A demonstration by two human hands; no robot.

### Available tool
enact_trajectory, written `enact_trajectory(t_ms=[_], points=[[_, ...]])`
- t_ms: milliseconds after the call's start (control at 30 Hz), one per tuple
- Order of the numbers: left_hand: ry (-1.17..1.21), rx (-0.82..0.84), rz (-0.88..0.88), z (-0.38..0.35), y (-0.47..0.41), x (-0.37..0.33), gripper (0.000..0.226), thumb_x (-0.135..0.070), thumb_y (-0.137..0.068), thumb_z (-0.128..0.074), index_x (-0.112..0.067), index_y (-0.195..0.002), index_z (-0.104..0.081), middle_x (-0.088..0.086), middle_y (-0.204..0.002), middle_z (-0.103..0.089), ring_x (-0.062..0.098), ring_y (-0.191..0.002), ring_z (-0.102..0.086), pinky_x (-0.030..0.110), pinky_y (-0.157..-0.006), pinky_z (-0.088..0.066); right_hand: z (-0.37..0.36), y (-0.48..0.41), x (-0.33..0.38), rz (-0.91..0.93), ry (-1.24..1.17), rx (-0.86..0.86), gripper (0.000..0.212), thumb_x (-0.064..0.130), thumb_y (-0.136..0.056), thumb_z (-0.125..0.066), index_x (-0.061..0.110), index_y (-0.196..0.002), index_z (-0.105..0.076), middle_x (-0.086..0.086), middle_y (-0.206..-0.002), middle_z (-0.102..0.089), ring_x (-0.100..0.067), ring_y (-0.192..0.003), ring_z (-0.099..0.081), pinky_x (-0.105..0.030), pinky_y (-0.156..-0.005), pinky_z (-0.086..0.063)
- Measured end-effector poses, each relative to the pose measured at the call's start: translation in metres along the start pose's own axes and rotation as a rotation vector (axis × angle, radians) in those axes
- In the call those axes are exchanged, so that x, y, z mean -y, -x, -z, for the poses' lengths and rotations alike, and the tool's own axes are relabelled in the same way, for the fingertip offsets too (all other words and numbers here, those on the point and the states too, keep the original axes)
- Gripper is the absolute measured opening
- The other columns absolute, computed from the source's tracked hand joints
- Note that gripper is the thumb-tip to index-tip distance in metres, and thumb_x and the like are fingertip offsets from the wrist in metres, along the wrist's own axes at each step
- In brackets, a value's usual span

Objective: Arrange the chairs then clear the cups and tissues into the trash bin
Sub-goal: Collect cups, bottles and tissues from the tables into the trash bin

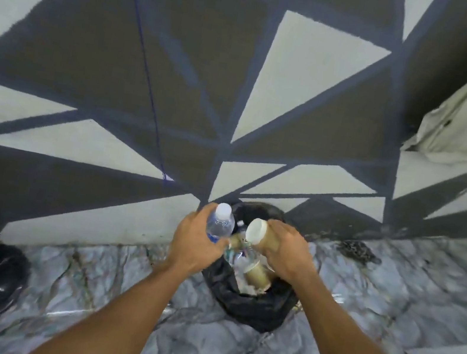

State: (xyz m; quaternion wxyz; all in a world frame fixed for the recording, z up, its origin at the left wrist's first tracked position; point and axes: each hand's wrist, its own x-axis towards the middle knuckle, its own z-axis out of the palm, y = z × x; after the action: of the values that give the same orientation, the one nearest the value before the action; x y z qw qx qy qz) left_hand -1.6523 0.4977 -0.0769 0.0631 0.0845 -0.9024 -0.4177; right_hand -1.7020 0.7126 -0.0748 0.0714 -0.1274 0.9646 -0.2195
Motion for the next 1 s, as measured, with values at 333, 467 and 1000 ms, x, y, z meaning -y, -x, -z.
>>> enact_trajectory(t_ms=[333, 467, 1000], points=[[0.037, 0.117, 0.092, -0.081, -0.064, -0.020, 0.061, -0.030, -0.068, -0.084, -0.035, -0.120, -0.052, -0.012, -0.102, -0.066, 0.015, -0.094, -0.065, 0.038, -0.083, -0.057, -0.012, -0.095, -0.075, -0.011, 0.036, 0.067, 0.046, 0.026, -0.076, -0.067, 0.022, -0.120, -0.055, -0.001, -0.121, -0.064, -0.028, -0.111, -0.060, -0.042, -0.086, -0.053], [0.027, 0.139, 0.138, -0.109, -0.084, -0.024, 0.063, -0.030, -0.067, -0.085, -0.037, -0.120, -0.051, -0.011, -0.105, -0.068, 0.015, -0.097, -0.066, 0.038, -0.085, -0.057, -0.013, -0.126, -0.098, 0.030, 0.084, 0.177, 0.080, 0.024, -0.081, -0.074, 0.017, -0.149, -0.033, -0.003, -0.154, -0.037, -0.021, -0.143, -0.030, -0.036, -0.116, -0.029], [-0.084, 0.266, 0.387, -0.168, -0.104, -0.015, 0.066, -0.022, -0.071, -0.078, -0.027, -0.132, -0.050, 0.002, -0.113, -0.069, 0.026, -0.102, -0.066, 0.029, -0.081, -0.053, -0.045, -0.148, -0.134, 0.006, -0.095, 0.329, 0.052, 0.018, -0.077, -0.070, 0.023, -0.128, -0.060, -0.003, -0.128, -0.064, -0.025, -0.113, -0.061, -0.039, -0.095, -0.052]])
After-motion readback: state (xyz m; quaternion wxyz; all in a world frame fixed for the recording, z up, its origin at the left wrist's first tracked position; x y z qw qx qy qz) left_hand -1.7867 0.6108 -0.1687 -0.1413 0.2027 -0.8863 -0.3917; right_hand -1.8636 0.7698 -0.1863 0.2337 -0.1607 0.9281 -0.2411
